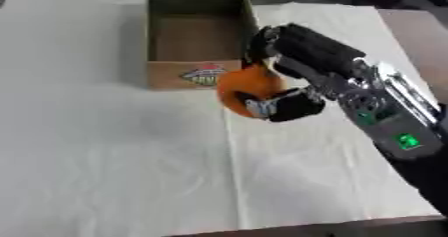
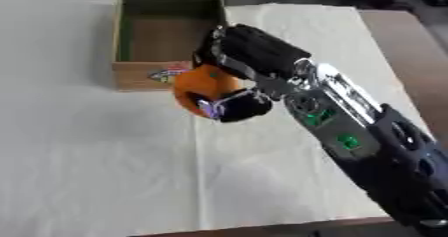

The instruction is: Pick up objects on the table and place them in the box.

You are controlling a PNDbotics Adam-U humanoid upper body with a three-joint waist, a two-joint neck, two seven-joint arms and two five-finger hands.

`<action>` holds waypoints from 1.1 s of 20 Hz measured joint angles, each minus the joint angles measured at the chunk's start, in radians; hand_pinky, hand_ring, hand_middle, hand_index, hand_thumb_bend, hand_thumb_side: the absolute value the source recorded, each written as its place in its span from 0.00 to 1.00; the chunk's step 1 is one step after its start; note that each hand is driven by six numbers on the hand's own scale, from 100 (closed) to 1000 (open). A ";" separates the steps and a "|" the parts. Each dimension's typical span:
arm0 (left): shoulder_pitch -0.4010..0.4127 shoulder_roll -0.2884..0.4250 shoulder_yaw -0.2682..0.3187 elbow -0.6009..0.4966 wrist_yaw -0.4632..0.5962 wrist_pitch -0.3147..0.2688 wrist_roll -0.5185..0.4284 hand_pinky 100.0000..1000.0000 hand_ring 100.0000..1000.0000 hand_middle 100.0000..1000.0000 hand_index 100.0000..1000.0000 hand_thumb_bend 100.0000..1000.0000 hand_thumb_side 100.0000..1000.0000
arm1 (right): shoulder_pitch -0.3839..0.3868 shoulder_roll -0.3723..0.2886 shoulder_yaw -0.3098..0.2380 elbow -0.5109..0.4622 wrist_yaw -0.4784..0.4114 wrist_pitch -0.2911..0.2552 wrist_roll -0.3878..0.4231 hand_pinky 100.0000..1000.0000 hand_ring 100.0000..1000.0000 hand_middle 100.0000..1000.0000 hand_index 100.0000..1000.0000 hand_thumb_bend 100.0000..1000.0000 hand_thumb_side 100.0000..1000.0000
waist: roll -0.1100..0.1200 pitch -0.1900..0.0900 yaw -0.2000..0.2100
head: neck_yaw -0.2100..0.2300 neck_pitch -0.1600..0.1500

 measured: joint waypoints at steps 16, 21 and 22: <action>0.033 -0.046 0.000 0.000 -0.007 -0.047 -0.050 0.37 0.48 0.54 0.58 0.06 0.75 | -0.129 -0.054 -0.075 0.084 0.067 0.186 -0.197 0.67 0.46 0.21 0.42 0.00 0.14 | -0.002 0.059 0.137 | -0.145 -0.072; 0.034 -0.072 -0.011 0.000 0.003 -0.059 -0.081 0.37 0.48 0.54 0.58 0.06 0.75 | -0.173 -0.080 -0.101 0.174 0.109 0.220 -0.266 0.66 0.46 0.21 0.42 0.00 0.15 | 0.001 0.082 0.207 | -0.223 -0.101; 0.035 -0.076 -0.012 0.000 0.004 -0.063 -0.087 0.37 0.48 0.54 0.58 0.06 0.75 | -0.181 -0.087 -0.107 0.191 0.116 0.226 -0.282 0.66 0.46 0.21 0.42 0.00 0.15 | 0.001 0.088 0.222 | -0.236 -0.104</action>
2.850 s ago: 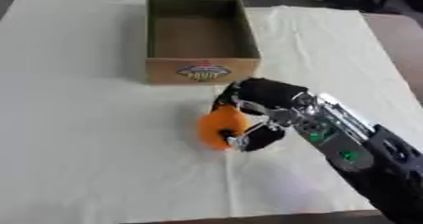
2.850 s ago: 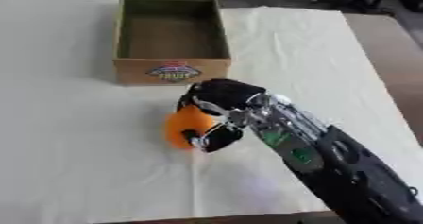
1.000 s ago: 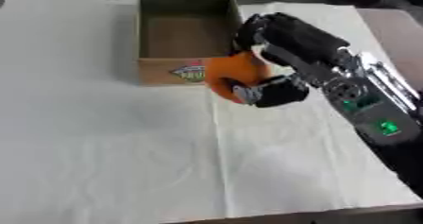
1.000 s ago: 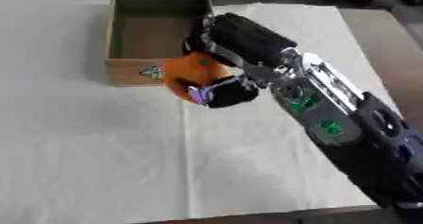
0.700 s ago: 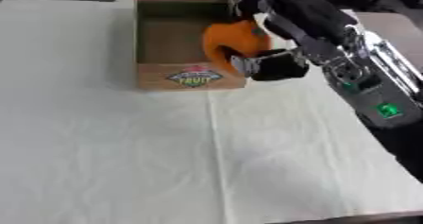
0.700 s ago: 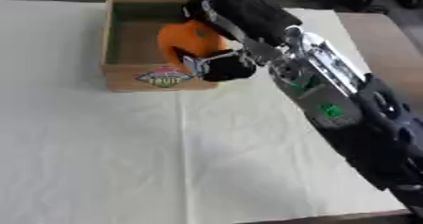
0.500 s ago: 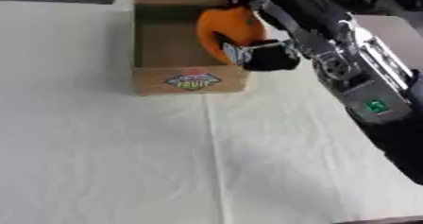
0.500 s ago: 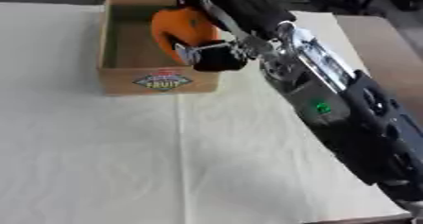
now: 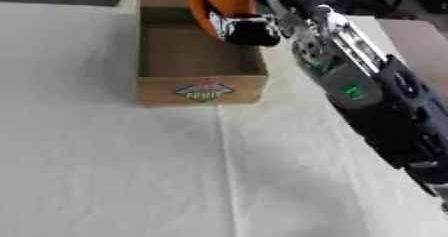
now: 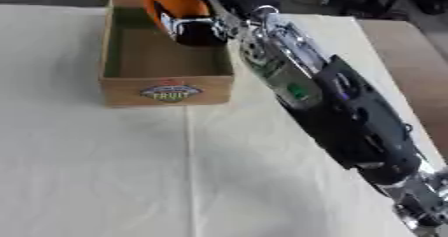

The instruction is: Pick up objects on the table and place them in the box.

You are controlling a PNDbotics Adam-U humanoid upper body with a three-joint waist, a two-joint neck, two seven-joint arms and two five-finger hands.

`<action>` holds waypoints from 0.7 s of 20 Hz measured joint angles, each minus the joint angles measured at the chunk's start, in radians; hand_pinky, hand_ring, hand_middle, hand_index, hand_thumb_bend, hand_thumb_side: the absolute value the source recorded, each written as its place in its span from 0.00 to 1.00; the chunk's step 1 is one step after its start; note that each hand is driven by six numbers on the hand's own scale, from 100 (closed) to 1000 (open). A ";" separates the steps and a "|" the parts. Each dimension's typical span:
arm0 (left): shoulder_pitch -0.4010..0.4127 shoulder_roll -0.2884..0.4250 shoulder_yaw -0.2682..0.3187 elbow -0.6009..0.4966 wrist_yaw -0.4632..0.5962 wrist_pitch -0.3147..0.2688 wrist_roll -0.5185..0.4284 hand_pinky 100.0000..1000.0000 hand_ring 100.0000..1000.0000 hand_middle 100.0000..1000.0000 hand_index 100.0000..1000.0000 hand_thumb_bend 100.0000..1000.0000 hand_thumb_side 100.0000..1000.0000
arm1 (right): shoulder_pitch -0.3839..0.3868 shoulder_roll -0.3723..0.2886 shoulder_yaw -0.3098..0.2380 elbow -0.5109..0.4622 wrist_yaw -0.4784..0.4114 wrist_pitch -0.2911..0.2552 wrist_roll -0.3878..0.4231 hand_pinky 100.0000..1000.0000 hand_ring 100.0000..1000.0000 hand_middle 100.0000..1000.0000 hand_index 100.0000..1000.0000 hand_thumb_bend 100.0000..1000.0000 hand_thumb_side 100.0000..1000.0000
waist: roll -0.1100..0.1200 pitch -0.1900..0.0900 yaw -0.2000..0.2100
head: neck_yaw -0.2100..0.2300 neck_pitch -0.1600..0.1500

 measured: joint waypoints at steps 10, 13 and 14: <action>0.023 -0.020 0.006 0.000 0.002 -0.049 -0.040 0.37 0.48 0.54 0.57 0.07 0.76 | -0.054 -0.076 -0.047 0.175 0.011 0.009 -0.156 0.66 0.47 0.22 0.42 0.00 0.15 | -0.035 0.033 0.100 | -0.157 -0.005; 0.025 -0.021 0.012 0.000 -0.008 -0.060 -0.043 0.37 0.48 0.54 0.57 0.07 0.75 | -0.054 -0.088 -0.048 0.217 0.011 -0.007 -0.204 0.67 0.48 0.22 0.42 0.00 0.15 | -0.045 0.042 0.116 | -0.186 -0.006; 0.025 -0.021 0.013 0.000 -0.012 -0.062 -0.043 0.37 0.48 0.54 0.57 0.07 0.75 | -0.054 -0.090 -0.048 0.230 0.011 -0.013 -0.217 0.67 0.48 0.22 0.43 0.00 0.15 | -0.049 0.045 0.120 | -0.194 -0.006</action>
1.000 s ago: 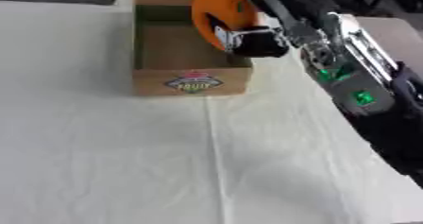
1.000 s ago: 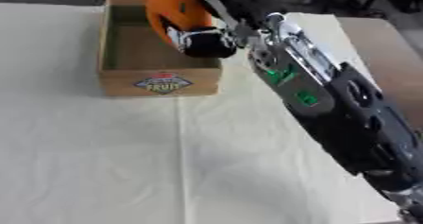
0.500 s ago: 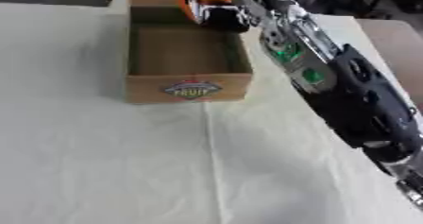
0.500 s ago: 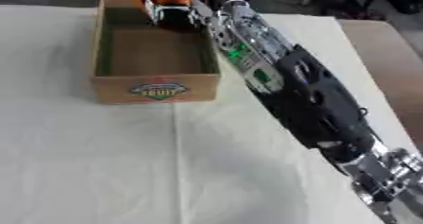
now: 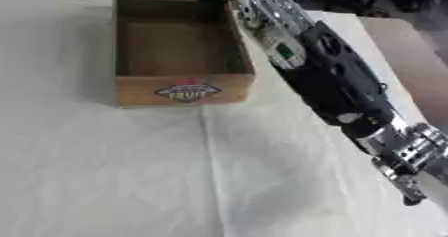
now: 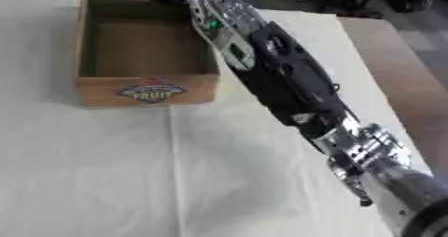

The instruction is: Pick up objects on the table and place them in the box.

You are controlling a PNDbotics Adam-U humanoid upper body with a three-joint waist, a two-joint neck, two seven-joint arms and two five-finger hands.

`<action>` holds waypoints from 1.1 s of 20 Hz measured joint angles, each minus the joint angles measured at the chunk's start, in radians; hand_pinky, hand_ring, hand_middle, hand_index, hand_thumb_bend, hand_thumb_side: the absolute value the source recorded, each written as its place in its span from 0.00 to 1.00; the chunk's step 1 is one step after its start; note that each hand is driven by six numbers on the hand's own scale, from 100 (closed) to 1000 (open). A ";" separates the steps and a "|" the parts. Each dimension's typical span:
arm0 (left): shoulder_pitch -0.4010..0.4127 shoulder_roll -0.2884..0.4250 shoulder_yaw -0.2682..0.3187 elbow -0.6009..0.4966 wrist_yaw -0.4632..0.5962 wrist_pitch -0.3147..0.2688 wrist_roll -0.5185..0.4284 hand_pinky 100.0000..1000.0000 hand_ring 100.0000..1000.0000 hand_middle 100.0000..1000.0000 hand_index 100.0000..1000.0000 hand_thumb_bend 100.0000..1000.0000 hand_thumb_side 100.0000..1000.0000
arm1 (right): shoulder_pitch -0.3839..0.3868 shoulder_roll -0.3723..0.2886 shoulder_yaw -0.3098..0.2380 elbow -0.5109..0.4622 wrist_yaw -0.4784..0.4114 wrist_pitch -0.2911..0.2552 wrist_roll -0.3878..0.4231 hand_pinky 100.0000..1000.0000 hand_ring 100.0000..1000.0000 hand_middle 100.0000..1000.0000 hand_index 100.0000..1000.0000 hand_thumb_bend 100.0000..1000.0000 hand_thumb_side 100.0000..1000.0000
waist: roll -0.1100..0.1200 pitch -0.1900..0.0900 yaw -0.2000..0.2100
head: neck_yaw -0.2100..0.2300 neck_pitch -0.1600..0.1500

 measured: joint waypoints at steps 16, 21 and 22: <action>-0.015 -0.019 0.006 0.000 -0.028 -0.011 -0.009 0.37 0.48 0.54 0.56 0.07 0.75 | 0.019 -0.031 0.014 0.171 0.103 -0.162 0.094 0.67 0.55 0.28 0.45 0.00 0.13 | -0.027 0.030 0.047 | -0.078 -0.017; -0.001 -0.027 0.006 0.000 -0.028 -0.028 -0.015 0.37 0.48 0.54 0.56 0.08 0.75 | 0.023 -0.059 0.003 0.178 0.152 -0.278 0.223 0.67 0.56 0.29 0.47 0.00 0.13 | -0.024 0.038 0.069 | -0.113 -0.018; 0.002 -0.027 0.006 0.000 -0.028 -0.030 -0.015 0.37 0.48 0.54 0.56 0.08 0.75 | 0.022 -0.060 0.000 0.178 0.157 -0.293 0.238 0.67 0.56 0.29 0.47 0.00 0.13 | -0.024 0.038 0.070 | -0.117 -0.019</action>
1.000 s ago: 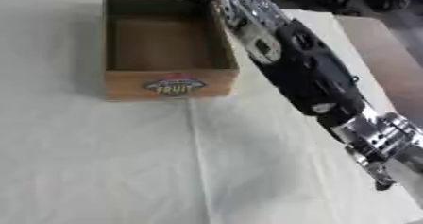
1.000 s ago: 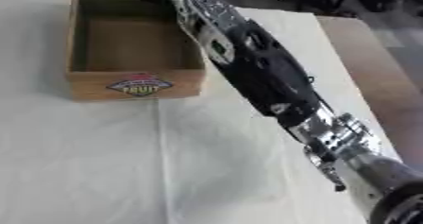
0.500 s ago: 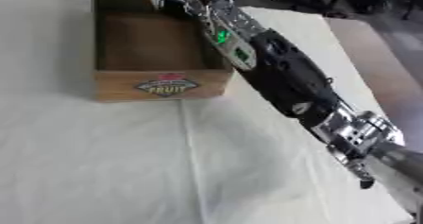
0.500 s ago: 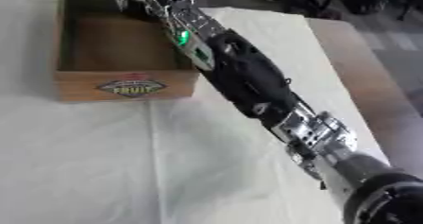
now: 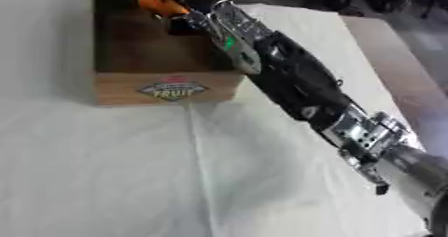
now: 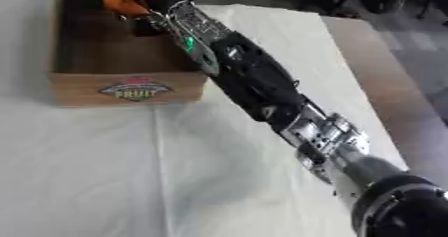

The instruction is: Pick up objects on the table and place them in the box.

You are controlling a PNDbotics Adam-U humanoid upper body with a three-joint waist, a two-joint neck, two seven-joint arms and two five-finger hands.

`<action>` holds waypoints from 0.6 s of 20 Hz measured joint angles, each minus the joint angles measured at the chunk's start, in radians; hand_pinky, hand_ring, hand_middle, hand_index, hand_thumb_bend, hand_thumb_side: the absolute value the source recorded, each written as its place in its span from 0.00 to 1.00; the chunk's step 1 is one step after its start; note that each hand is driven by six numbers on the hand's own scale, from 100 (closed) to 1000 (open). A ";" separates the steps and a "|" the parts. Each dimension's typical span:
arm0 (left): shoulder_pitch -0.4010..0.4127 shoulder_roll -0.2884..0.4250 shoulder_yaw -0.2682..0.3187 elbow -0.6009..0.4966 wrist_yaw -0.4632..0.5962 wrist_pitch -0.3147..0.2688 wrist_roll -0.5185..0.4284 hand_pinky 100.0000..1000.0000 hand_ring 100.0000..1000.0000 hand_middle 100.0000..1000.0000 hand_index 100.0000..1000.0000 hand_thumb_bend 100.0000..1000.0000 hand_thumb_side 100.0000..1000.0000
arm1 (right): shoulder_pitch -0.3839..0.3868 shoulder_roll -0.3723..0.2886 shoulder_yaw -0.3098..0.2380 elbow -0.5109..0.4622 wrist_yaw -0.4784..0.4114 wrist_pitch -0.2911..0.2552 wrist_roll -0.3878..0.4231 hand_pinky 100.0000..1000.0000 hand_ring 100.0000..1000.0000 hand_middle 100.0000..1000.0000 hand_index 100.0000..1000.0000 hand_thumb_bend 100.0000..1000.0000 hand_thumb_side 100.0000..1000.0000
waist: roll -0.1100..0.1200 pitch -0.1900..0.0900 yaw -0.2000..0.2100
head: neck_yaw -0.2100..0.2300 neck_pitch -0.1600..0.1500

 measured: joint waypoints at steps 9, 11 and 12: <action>0.013 -0.009 0.018 0.000 -0.020 -0.027 0.009 0.36 0.47 0.54 0.55 0.05 0.71 | 0.008 -0.041 0.009 -0.045 0.069 -0.096 0.097 0.69 0.73 0.53 0.62 0.00 0.12 | -0.019 0.015 0.019 | -0.032 -0.018; 0.013 -0.010 0.021 0.000 -0.027 -0.032 0.016 0.36 0.47 0.54 0.55 0.05 0.71 | 0.009 -0.048 0.006 -0.052 0.096 -0.124 0.126 0.70 0.77 0.59 0.66 0.00 0.11 | -0.023 0.015 0.020 | -0.035 -0.024; 0.013 -0.012 0.024 0.000 -0.030 -0.034 0.020 0.36 0.47 0.54 0.55 0.06 0.71 | 0.009 -0.051 0.001 -0.053 0.111 -0.139 0.139 0.72 0.80 0.65 0.70 0.00 0.11 | -0.024 0.016 0.021 | -0.037 -0.025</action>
